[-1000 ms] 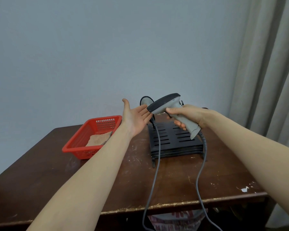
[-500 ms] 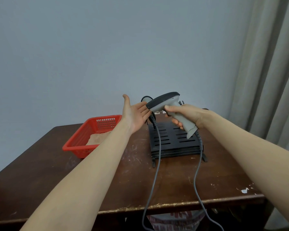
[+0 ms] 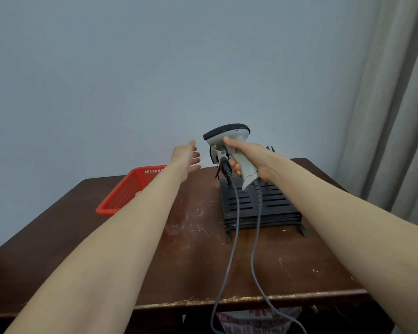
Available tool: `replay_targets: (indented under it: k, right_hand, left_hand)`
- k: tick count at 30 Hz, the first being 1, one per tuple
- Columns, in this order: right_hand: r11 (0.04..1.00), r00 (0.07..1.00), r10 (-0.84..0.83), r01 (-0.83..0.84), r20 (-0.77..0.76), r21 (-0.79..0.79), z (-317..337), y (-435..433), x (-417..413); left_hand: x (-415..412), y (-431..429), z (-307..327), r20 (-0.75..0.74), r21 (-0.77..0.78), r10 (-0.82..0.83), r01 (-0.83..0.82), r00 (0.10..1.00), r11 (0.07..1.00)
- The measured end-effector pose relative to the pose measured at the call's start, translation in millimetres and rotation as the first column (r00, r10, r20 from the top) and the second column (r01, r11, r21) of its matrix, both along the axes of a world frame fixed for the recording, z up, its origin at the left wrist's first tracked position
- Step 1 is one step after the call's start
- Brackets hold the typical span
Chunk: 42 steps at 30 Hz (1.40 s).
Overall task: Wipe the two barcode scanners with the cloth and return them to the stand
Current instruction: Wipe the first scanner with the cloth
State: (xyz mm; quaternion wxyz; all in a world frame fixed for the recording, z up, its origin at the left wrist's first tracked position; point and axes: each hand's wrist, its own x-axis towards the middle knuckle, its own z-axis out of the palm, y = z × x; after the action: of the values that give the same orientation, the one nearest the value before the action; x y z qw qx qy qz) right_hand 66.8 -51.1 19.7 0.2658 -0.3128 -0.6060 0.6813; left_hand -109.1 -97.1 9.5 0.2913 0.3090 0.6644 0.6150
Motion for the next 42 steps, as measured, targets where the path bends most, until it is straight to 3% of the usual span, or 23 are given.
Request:
replay_targets:
  k: [2,4,6,9,15,19,24,27,32,37,42]
  right_hand:
    - [1.0,1.0,-0.002,0.002,-0.009,-0.021,3,-4,-14]
    - [0.999,1.0,-0.012,0.012,-0.017,-0.032,4,-8,-29]
    - [0.999,0.999,-0.02,0.019,-0.025,-0.039,3,-11,-43]
    - [0.999,1.0,-0.027,0.028,0.016,-0.044,0,-13,-59]
    - [0.997,0.998,-0.032,0.036,0.063,-0.064,-11,-7,-76]
    - [0.997,0.998,-0.029,0.033,0.061,-0.072,-16,1,-77]
    - [0.997,0.998,-0.029,0.033,0.049,-0.074,-17,7,-70]
    - [0.996,0.999,-0.039,0.041,0.028,-0.077,-17,9,-64]
    - [0.997,0.998,-0.05,0.049,-0.027,-0.064,-14,13,-50]
    - [0.991,0.991,-0.101,0.092,-0.087,-0.098,-10,12,-26]
    - [0.977,0.973,-0.186,0.168,-0.134,-0.134,-7,14,6]
  left_hand:
    - [-19,-1,-4,-0.265,-0.119,0.057,-0.091,0.963,0.989]
    - [-37,-8,-8,-0.54,-0.258,0.029,-0.198,0.841,0.946]
    - [-49,-18,-13,-0.7,-0.39,-0.079,-0.287,0.71,0.875]
    - [-61,-27,-25,-0.742,-0.537,-0.219,-0.368,0.633,0.759]
    - [-79,-22,-53,-0.68,-0.713,-0.44,-0.388,0.587,0.584]
    - [-85,-15,-67,-0.648,-0.751,-0.488,-0.385,0.585,0.537]
    - [-91,-12,-79,-0.747,-0.661,-0.456,-0.474,0.484,0.581]
    - [-94,-13,-80,-0.786,-0.61,-0.403,-0.48,0.469,0.63]
    - [-90,-10,-47,-0.841,-0.299,0.057,-0.549,0.538,0.781]
    - [-61,-6,2,-0.67,-0.02,0.377,-0.524,0.639,0.852]
    - [-18,4,35,-0.441,0.229,0.467,-0.407,0.766,0.884]
